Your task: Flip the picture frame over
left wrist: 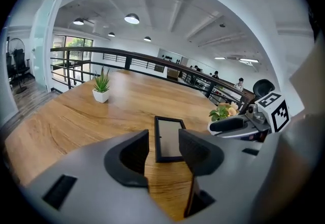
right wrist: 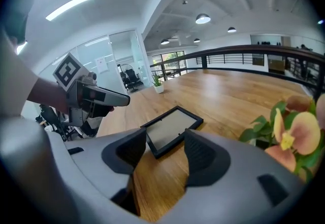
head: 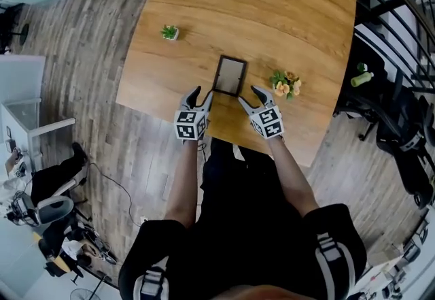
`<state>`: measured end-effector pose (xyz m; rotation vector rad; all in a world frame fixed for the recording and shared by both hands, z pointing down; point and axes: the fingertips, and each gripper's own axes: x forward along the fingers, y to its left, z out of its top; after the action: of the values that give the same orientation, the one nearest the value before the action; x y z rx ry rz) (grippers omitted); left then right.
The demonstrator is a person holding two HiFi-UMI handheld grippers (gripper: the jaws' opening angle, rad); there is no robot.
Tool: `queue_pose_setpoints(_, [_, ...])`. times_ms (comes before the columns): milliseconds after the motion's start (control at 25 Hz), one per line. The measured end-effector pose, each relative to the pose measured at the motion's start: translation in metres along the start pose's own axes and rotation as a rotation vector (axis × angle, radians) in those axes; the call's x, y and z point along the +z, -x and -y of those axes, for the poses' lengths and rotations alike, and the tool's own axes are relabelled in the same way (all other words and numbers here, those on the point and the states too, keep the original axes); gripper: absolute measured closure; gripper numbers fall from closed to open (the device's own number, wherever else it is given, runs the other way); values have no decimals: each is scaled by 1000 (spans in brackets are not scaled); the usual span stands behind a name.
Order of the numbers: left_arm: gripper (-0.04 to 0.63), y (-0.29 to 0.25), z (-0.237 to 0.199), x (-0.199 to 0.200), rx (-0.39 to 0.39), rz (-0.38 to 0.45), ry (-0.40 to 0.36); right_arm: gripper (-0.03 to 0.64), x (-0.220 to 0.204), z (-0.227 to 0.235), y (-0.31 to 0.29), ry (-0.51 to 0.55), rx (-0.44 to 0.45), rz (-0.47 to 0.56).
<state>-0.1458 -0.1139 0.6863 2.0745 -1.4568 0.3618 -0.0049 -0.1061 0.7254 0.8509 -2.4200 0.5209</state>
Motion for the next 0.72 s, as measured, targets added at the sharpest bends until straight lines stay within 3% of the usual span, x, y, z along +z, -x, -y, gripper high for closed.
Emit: queue_pose_setpoints(720, [400, -61, -11, -30, -87, -138, 19, 393, -20, 20, -32, -116, -66, -56])
